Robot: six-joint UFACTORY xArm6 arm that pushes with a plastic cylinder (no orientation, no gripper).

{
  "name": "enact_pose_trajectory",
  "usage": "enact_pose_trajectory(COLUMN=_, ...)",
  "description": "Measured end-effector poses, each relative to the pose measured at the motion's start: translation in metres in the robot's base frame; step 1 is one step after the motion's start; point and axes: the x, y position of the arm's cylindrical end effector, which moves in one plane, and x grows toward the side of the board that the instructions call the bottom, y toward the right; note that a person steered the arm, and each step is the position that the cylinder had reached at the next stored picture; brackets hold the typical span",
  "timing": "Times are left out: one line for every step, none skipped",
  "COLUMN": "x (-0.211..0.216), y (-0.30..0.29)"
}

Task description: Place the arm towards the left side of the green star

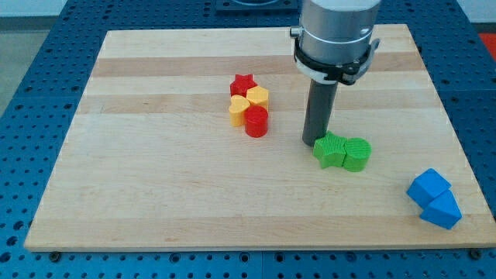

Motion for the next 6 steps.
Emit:
enact_pose_trajectory(x=0.0, y=-0.014)
enact_pose_trajectory(x=0.0, y=-0.036)
enact_pose_trajectory(x=0.0, y=-0.052)
enact_pose_trajectory(x=0.003, y=-0.054)
enact_pose_trajectory(x=0.007, y=-0.054)
enact_pose_trajectory(x=0.007, y=-0.052)
